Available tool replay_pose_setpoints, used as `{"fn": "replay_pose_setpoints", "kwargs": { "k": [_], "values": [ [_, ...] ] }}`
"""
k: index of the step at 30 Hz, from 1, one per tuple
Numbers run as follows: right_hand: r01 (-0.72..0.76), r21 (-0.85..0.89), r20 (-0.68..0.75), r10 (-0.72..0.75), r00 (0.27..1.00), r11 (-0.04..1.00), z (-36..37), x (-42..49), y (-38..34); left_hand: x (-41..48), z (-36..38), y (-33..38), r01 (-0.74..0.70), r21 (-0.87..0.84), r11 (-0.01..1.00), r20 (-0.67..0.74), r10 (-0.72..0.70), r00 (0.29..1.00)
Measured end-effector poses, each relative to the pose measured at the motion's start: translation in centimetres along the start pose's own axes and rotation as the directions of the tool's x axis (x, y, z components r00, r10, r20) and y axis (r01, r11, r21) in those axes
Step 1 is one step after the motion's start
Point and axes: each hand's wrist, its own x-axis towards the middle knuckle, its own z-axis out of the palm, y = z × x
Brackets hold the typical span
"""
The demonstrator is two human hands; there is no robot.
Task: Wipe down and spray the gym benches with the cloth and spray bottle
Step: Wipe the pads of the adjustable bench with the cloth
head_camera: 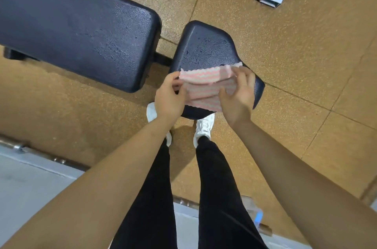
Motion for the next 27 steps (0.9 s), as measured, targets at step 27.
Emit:
{"fn": "replay_pose_setpoints", "kwargs": {
  "k": [27],
  "values": [
    [0.652, -0.639, 0.553, -0.345, 0.758, 0.408, 7.7, 8.4, -0.8, -1.3, -3.4, -8.3, 0.082, -0.159, 0.984, 0.203, -0.048, 0.978]
  ]
}}
